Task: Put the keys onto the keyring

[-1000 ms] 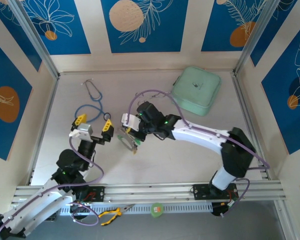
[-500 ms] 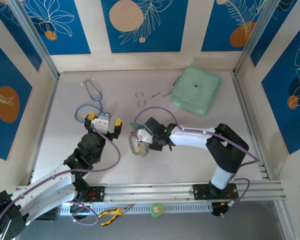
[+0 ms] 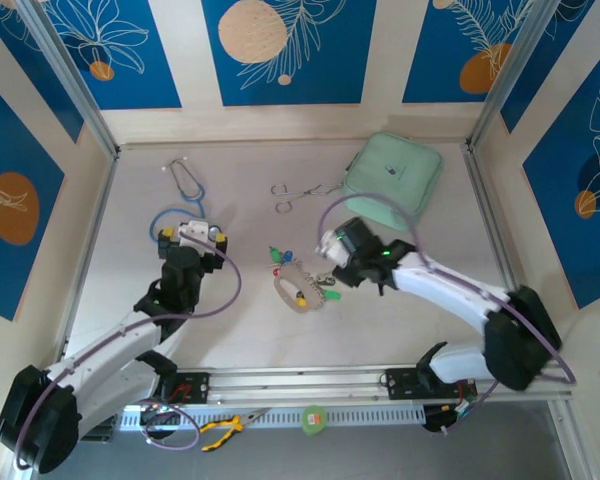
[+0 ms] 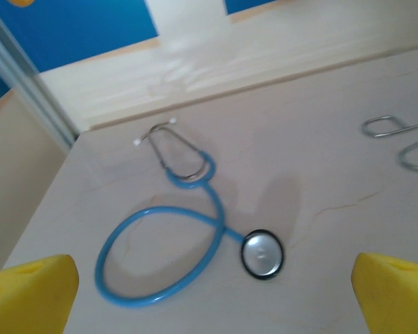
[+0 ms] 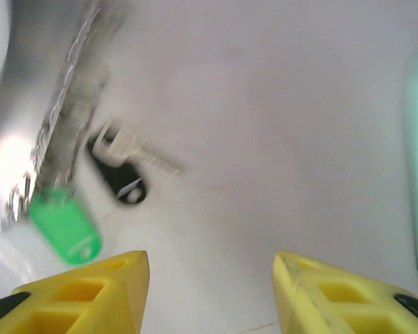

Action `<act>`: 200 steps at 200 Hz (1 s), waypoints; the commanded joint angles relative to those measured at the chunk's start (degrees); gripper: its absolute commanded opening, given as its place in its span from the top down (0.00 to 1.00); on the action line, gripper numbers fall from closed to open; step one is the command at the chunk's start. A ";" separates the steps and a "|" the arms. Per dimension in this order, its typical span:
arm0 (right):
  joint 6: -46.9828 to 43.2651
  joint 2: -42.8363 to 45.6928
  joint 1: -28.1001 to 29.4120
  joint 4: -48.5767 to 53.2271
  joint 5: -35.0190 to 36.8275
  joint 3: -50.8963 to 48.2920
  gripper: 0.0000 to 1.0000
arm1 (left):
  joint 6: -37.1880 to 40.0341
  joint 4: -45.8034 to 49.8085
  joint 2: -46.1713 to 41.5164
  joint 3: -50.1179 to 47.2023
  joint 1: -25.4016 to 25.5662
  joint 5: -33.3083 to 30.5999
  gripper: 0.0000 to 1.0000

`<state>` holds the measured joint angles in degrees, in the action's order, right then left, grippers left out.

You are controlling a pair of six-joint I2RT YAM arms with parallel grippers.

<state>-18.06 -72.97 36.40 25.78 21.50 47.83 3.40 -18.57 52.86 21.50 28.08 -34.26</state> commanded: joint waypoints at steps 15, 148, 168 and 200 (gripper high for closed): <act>19.56 10.33 -15.14 -24.91 -9.08 -12.85 0.47 | 0.55 -13.07 7.95 -2.77 -7.58 5.16 0.01; 20.25 -16.05 -36.32 -90.48 -27.16 -31.83 0.43 | -1.94 -36.22 36.88 -0.49 -23.10 24.57 0.00; 23.03 -15.54 -37.39 -75.69 -24.00 -24.91 0.42 | -2.87 -38.44 36.85 -1.78 -23.15 21.21 0.00; 24.10 -13.96 -38.64 -71.87 -23.19 -24.22 0.39 | -0.97 -48.33 37.06 -6.52 -22.29 24.44 0.00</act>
<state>3.92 -87.74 -1.80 -49.10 -2.79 22.48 2.00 -59.64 89.49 17.26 5.56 -12.40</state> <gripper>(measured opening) 0.600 0.997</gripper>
